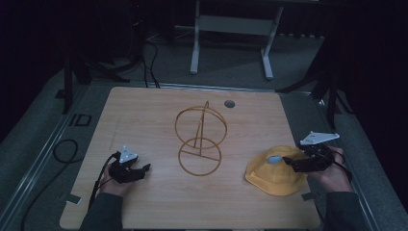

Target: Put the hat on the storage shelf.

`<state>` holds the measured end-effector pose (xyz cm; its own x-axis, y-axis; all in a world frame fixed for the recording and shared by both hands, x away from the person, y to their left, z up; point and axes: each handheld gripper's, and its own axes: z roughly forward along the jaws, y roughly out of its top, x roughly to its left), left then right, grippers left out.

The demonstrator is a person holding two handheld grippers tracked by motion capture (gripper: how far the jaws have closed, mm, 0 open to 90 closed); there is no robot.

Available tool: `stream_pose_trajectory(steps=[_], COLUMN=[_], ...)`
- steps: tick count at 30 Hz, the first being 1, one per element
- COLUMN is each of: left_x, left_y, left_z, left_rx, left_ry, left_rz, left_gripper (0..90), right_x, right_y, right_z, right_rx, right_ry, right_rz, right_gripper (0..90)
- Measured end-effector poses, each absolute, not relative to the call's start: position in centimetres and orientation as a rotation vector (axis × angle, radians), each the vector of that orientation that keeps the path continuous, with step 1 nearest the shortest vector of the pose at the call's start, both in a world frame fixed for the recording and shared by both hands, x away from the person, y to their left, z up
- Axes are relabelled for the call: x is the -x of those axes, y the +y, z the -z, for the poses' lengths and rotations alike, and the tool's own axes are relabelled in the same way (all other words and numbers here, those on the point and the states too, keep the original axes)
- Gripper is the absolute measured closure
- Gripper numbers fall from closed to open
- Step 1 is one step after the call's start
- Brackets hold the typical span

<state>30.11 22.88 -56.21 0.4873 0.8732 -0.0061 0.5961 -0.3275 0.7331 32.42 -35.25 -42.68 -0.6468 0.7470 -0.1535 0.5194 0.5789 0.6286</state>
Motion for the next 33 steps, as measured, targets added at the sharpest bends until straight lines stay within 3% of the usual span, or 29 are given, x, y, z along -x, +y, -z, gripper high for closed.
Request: stream_pose_trajectory(steps=[9,15,22,33], left_x=[-30.1,-30.1,-30.1,-30.1], left_y=[22.9,22.9,22.9,22.9], left_z=[56.2,56.2,56.2,56.2], left_rx=[-2.049,-2.049,-2.049,-2.049], left_ry=[1.207,1.207,1.207,1.207], left_rz=[-0.519,-0.519,-0.519,-0.519], left_gripper=[36.6,36.6,36.6,36.6], right_x=[-33.1,-33.6,-33.7,-34.0], right_y=[-35.1,-35.1,-34.7,-34.3], right_z=[43.1,42.9,42.7,42.2], right_rx=[-0.960,-0.888,-0.834,-0.806], right_ry=[2.477,2.562,2.607,2.645], right_rz=[-0.699,-0.664,-0.622,-0.601], right_gripper=[31.8,53.5,71.6,82.7])
